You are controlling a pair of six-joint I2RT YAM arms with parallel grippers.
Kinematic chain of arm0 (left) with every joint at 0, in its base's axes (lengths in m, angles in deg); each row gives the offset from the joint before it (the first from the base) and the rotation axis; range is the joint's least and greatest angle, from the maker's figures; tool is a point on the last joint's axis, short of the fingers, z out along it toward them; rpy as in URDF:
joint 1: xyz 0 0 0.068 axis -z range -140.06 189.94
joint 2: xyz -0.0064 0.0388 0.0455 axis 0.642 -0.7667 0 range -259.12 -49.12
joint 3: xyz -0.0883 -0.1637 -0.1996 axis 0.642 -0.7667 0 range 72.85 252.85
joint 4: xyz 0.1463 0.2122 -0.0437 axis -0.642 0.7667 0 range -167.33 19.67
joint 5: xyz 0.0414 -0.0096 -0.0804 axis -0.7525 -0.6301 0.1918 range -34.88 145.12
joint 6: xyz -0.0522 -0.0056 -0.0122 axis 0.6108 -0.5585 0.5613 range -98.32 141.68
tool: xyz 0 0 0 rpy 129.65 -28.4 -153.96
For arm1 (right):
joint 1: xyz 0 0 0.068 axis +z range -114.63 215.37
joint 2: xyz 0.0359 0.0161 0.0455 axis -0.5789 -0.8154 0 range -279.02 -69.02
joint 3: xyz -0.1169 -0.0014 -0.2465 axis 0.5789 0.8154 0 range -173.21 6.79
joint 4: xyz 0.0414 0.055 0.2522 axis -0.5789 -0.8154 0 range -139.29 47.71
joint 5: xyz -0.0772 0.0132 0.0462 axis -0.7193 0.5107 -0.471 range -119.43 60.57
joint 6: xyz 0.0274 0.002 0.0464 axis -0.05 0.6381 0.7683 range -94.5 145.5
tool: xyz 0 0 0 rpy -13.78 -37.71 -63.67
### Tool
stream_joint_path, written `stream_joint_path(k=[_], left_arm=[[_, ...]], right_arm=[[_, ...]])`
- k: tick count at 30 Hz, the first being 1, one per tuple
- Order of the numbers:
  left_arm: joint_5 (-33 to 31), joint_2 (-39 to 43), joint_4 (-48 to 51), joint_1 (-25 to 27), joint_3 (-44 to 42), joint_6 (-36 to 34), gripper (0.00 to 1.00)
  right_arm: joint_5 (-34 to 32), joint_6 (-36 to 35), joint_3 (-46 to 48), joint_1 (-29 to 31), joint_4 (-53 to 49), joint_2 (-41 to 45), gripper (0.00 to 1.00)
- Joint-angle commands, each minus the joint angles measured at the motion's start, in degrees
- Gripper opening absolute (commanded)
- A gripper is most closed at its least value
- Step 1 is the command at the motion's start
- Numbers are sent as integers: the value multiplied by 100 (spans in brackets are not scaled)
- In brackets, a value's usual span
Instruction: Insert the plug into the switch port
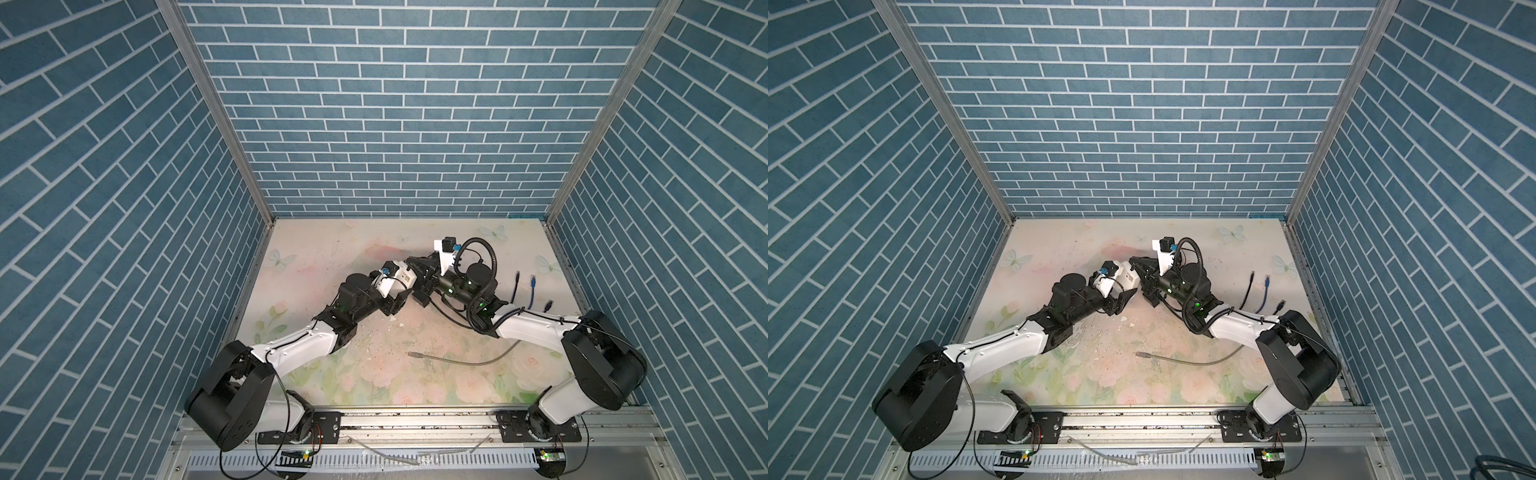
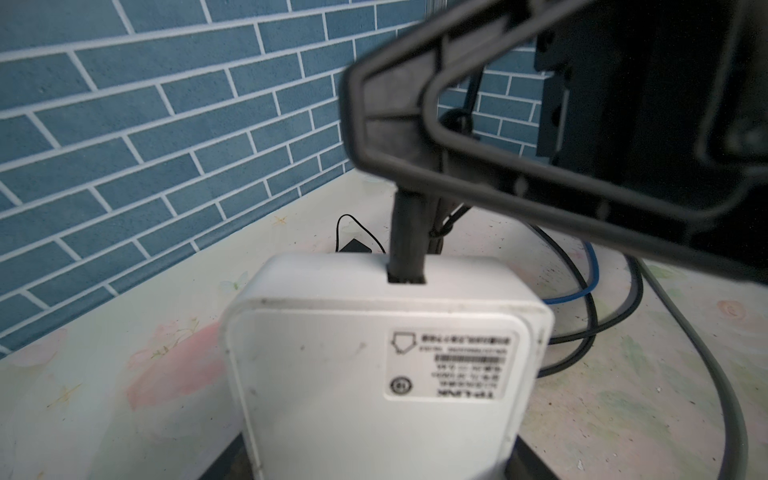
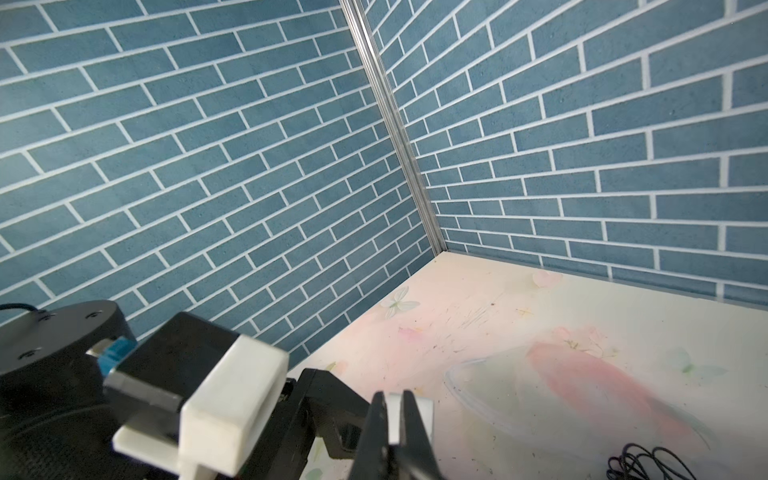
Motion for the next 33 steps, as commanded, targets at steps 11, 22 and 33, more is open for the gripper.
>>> stream_joint_path(k=[11, 22, 33], left_arm=[[322, 570, -3104, 61, 1187, 112, 57], [207, 1178, -934, 69, 93, 256, 62], [-242, 1525, 728, 70, -792, 902, 65]], right_arm=[[809, 15, 295, 634, -2895, -668, 0], [798, -118, 64, 625, -3344, -632, 0], [1157, -254, -381, 608, -4227, -1009, 2]])
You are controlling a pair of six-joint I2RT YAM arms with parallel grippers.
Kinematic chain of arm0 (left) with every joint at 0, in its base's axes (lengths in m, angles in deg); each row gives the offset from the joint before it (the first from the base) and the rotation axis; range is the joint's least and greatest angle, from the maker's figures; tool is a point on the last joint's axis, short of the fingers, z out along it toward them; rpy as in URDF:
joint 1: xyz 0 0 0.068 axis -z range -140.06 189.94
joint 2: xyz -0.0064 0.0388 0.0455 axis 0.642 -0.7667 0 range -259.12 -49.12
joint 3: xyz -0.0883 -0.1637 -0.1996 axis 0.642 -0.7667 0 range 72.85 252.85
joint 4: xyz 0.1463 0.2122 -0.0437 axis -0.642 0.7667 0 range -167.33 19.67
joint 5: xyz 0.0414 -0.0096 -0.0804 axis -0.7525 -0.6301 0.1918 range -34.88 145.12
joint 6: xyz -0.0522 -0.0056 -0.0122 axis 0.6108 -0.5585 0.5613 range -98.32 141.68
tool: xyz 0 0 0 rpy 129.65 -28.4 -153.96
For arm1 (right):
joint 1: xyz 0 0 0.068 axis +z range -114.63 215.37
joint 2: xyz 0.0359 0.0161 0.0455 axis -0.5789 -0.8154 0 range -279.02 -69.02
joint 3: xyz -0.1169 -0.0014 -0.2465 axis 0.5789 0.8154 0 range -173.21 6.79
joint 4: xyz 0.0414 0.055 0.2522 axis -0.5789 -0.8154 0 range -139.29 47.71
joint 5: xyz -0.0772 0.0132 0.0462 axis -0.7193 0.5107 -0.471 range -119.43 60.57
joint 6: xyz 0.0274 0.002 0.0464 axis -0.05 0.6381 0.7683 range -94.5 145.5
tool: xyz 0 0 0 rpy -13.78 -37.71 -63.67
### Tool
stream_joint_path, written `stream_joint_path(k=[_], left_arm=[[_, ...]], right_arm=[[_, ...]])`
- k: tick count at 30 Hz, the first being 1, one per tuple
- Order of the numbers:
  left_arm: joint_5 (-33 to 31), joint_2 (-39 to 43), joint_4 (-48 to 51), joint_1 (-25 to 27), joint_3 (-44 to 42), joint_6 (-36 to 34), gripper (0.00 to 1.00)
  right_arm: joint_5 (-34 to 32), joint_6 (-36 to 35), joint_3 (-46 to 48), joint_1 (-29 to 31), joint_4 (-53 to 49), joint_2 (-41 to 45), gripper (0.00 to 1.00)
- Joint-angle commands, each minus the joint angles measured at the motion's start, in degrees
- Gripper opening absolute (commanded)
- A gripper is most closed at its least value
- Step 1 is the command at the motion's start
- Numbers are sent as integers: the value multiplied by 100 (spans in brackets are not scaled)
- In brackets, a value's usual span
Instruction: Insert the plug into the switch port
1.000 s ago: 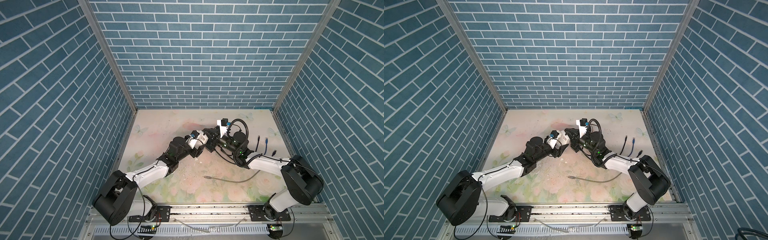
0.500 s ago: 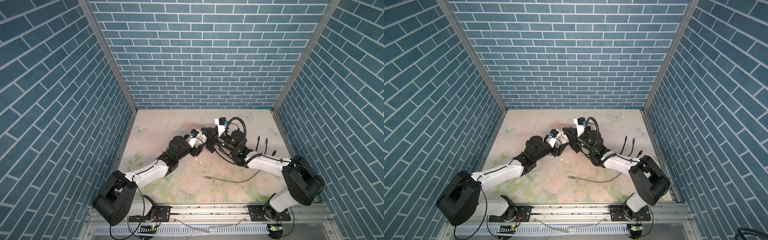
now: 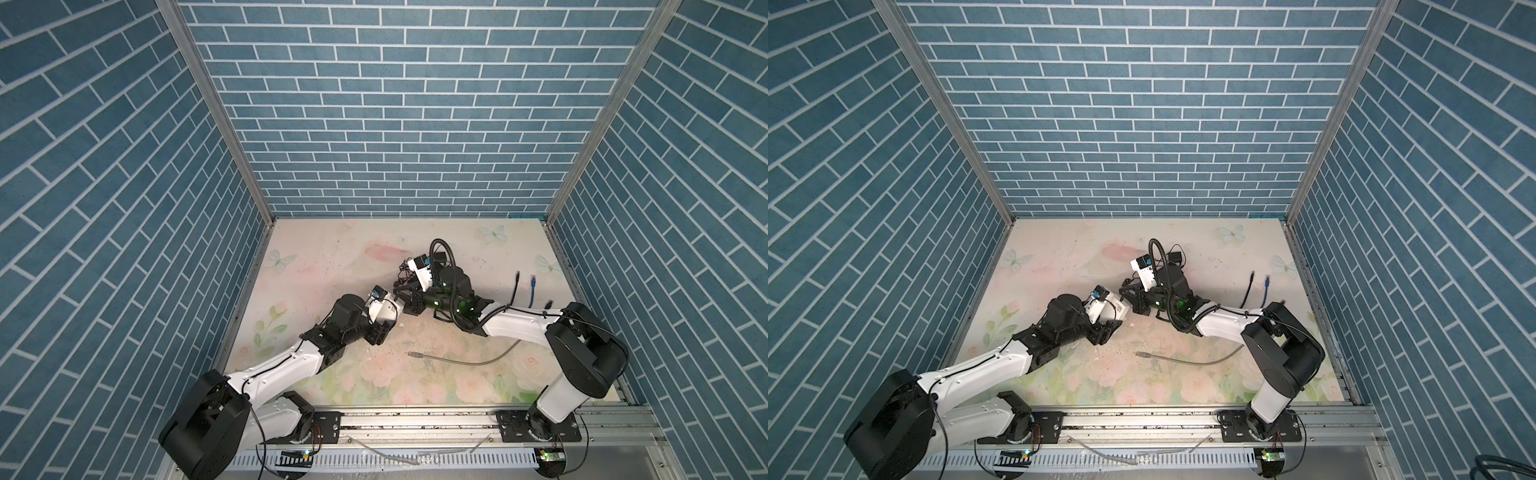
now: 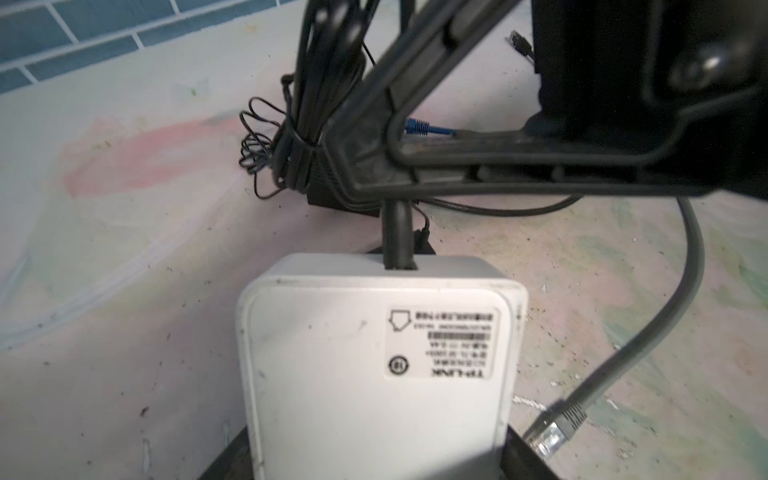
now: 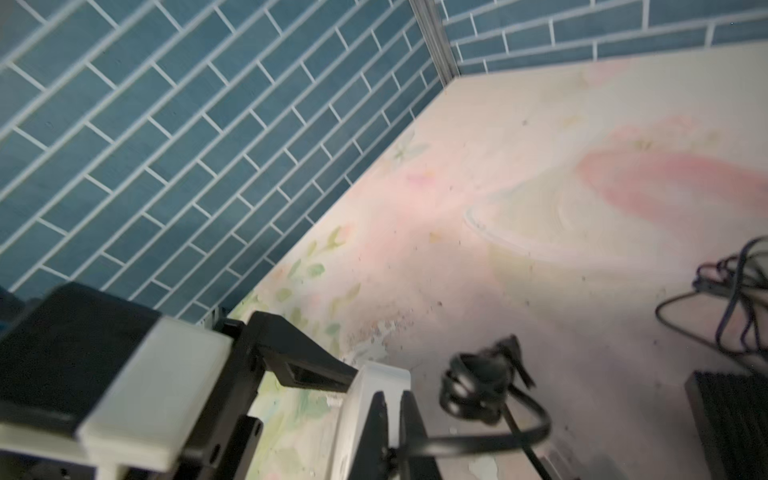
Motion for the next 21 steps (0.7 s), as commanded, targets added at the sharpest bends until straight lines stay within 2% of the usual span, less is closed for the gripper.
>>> stream_joint_path(k=[1, 12, 21], left_arm=[[-120, 364, -1393, 12, 204, 335, 66], [-144, -182, -833, 8, 38, 767, 68], [76, -823, -89, 9, 239, 1174, 68]], right_arm=[[668, -211, 58, 203, -1835, -460, 3], [690, -124, -95, 32, -1975, -444, 16], [720, -161, 82, -176, -2065, -220, 32]])
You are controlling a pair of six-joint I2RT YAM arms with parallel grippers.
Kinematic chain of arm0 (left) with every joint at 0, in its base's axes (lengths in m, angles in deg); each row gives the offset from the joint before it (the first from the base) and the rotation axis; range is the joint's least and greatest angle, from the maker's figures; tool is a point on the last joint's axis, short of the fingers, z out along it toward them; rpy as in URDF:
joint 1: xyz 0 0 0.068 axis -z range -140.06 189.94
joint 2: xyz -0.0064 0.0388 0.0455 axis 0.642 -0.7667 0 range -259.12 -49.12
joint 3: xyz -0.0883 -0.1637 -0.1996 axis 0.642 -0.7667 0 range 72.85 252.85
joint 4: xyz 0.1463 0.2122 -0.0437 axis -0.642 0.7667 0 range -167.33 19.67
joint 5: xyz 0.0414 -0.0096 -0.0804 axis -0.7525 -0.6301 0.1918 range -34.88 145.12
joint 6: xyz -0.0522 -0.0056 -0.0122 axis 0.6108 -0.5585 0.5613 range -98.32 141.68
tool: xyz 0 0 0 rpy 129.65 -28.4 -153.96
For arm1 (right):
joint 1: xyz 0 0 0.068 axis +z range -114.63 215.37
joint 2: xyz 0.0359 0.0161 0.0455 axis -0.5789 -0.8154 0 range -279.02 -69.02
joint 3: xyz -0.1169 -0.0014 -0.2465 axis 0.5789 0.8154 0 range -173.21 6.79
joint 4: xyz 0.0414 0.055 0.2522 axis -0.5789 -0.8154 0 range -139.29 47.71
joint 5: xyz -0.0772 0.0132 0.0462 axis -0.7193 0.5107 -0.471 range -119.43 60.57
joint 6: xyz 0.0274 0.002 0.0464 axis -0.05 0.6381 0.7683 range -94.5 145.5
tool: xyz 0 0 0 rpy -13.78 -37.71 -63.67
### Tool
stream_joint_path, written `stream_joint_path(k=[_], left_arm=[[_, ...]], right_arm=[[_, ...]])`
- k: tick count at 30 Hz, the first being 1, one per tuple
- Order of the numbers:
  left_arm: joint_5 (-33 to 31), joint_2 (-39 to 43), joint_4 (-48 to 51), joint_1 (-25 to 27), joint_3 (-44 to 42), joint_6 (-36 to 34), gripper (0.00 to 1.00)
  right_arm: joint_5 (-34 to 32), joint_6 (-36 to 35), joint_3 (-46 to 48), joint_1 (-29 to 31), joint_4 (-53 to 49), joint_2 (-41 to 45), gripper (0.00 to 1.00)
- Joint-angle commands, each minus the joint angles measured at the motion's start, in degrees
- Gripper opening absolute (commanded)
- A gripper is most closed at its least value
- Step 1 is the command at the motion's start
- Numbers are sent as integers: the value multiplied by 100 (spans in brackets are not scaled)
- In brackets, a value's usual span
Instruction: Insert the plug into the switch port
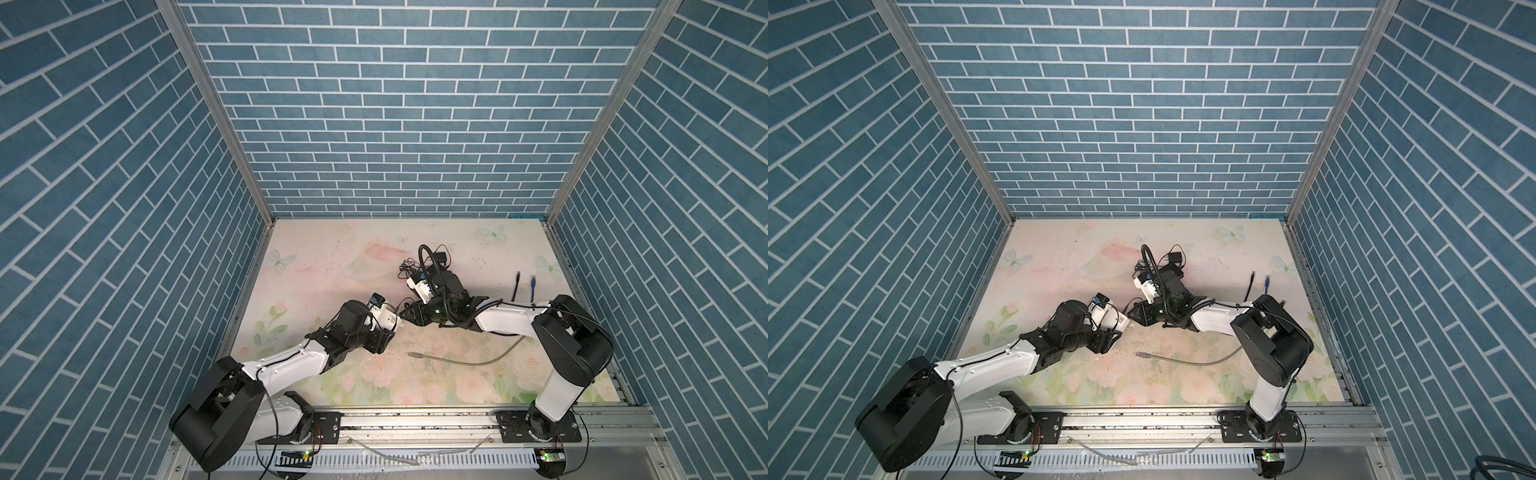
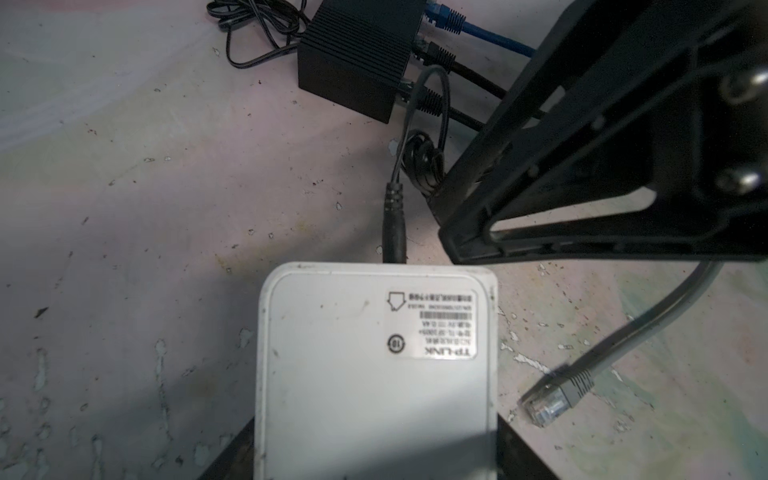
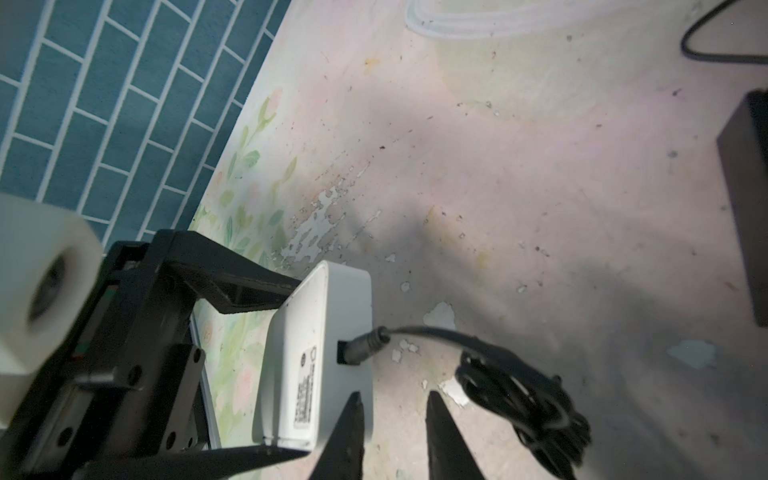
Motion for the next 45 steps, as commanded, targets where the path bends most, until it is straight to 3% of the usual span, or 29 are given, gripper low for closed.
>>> stream_joint_path(k=[1, 11, 23, 33, 38, 45], left_arm=[[117, -193, -223, -39, 300, 325, 68], [1363, -843, -821, -272, 417, 1328, 69], [2187, -1313, -1623, -312, 447, 2028, 71], [2144, -1691, -1601, -300, 547, 2061, 80], [1947, -1689, -1258, -272, 578, 1839, 100], [1718, -1571, -639, -216, 719, 1462, 100]], right_arm=[[305, -183, 238, 18, -411, 164, 32], [270, -1009, 366, 5, -1004, 349, 33], [461, -1120, -125, 8, -1155, -141, 33], [463, -1252, -395, 9, -1305, -254, 33], [404, -1270, -528, 9, -1412, -344, 33], [297, -1348, -722, 9, -1559, -374, 33]])
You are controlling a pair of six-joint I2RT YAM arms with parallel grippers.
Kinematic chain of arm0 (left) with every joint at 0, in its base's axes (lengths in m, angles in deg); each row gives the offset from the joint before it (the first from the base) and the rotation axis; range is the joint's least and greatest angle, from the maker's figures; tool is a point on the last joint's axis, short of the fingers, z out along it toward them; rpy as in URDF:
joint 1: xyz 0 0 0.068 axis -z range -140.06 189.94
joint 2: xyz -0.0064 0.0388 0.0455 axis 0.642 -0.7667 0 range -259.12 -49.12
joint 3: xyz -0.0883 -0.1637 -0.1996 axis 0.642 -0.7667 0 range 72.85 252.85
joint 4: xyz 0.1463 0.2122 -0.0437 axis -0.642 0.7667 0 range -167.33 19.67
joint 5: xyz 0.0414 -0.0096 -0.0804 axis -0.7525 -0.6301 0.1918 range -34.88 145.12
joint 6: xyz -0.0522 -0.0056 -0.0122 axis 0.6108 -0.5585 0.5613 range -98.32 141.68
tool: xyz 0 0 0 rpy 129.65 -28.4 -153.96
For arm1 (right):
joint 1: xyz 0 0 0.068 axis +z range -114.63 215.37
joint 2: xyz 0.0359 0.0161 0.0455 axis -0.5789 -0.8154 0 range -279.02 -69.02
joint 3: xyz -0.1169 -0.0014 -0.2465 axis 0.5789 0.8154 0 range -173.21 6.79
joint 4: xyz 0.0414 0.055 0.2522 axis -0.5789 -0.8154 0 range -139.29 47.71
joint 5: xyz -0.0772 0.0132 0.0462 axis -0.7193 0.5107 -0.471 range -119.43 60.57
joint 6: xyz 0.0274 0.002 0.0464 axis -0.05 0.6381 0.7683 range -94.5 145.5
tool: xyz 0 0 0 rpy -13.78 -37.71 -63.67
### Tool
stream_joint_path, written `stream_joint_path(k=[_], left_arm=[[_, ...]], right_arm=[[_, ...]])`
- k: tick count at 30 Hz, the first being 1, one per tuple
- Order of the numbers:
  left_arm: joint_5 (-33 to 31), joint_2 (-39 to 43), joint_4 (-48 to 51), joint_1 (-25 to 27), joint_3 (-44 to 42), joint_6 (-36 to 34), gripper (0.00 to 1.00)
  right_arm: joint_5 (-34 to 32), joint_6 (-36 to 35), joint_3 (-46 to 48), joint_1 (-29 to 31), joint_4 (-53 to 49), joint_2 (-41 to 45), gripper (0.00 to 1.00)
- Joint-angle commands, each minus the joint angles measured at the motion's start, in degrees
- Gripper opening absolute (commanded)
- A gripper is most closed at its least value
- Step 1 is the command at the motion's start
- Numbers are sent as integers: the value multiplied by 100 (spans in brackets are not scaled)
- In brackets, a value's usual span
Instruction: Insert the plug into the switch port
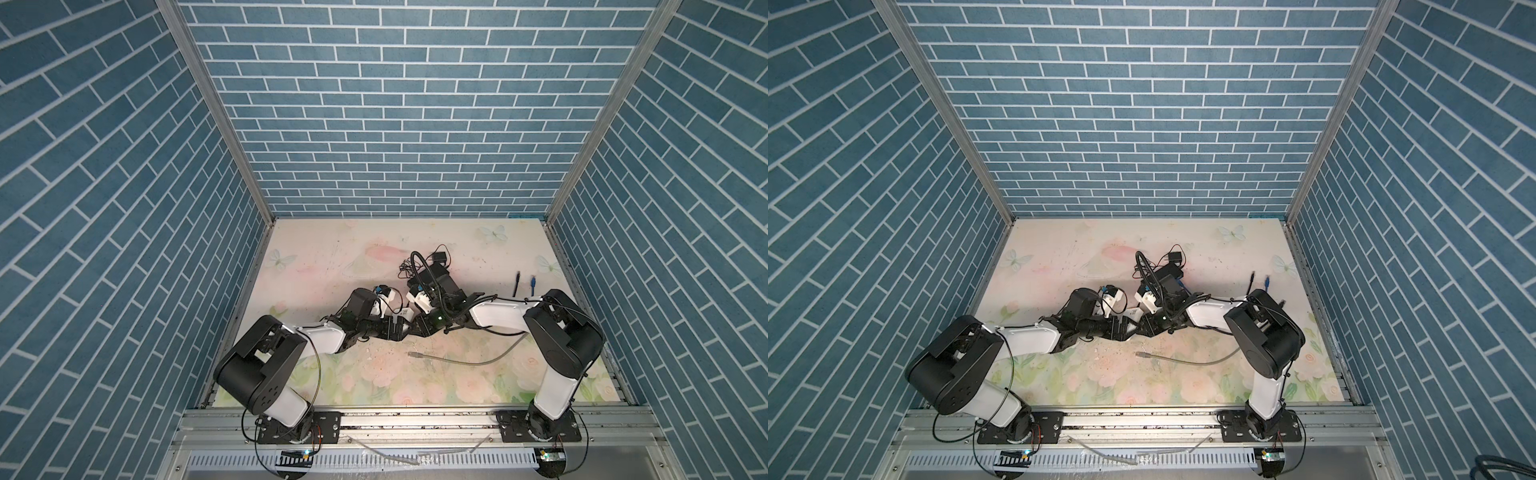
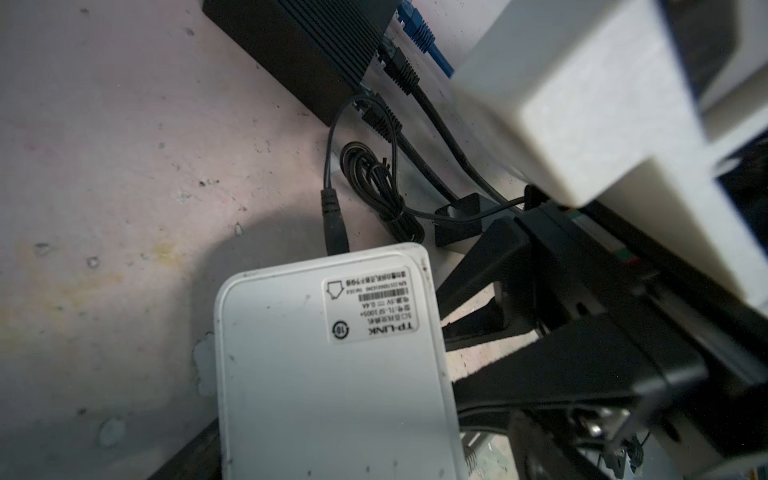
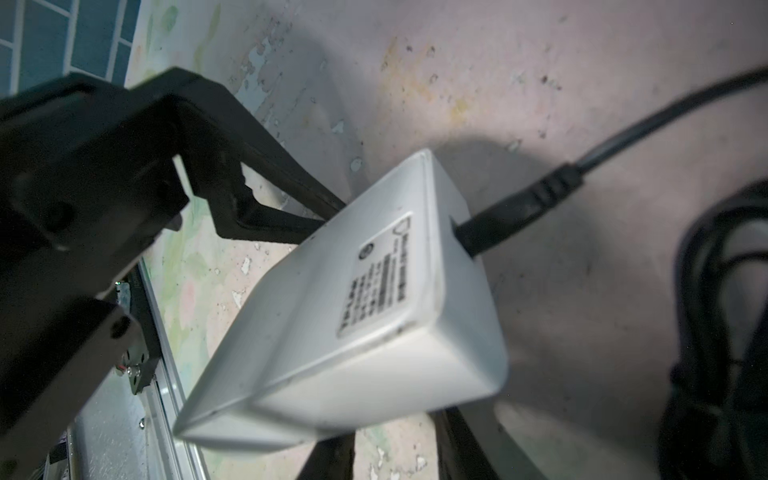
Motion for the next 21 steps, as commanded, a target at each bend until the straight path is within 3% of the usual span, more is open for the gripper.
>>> stream_joint_path(k=[1, 21], left_arm=[[-175, 81, 500, 52, 101, -305, 100], [-184, 455, 788, 61, -110, -593, 99]], right_arm=[[27, -321, -330, 42, -23, 5, 33], [-665, -849, -963, -72, -400, -145, 33]])
